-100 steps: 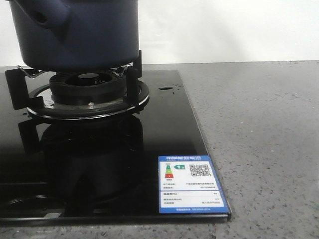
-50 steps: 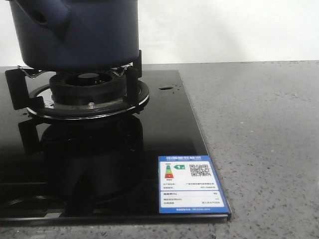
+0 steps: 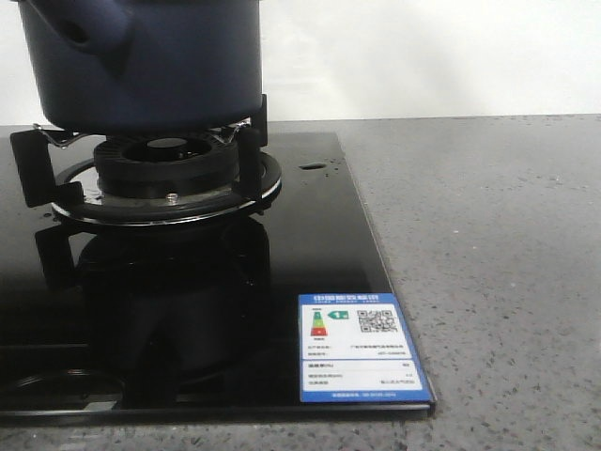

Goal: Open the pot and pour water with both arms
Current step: 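Tilt the blue cup with the right gripper to pour water into the pot, then carry the empty cup back and set it down on the countertop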

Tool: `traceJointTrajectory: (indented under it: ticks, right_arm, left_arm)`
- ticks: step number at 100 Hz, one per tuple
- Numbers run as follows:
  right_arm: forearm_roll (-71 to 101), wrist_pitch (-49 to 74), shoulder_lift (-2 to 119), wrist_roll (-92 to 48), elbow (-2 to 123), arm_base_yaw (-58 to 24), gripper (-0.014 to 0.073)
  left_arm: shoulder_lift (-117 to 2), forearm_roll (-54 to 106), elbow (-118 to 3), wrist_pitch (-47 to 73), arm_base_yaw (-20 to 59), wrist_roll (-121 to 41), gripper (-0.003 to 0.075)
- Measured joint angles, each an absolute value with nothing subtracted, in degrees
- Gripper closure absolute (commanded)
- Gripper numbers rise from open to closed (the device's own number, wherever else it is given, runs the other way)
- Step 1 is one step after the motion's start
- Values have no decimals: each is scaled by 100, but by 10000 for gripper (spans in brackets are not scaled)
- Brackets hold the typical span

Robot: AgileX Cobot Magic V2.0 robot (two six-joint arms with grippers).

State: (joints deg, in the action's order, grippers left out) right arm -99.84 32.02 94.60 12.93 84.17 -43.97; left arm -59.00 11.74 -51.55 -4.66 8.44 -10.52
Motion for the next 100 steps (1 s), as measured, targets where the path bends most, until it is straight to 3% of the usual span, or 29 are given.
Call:
traceJointTrajectory:
  ticks: [21, 37, 64, 100]
  right_arm:
    - [-8297, 3138, 8969, 2377, 8417, -4069, 263]
    - [-7088, 2546, 8387, 3022, 8199, -3358, 263]
    - [-6765, 587, 7437, 4920, 6757, -1731, 263]
    - [-6153, -2591, 6960, 5248, 4618, 475, 263]
  left_arm:
    - [-5900, 1174, -5155, -466, 844, -1052, 362]
    - [-5900, 1174, -5155, -466, 844, -1052, 361]
    - [-5900, 1174, -5155, -466, 844, -1052, 362]
    - [-5900, 1174, -5155, -475, 844, -1052, 362]
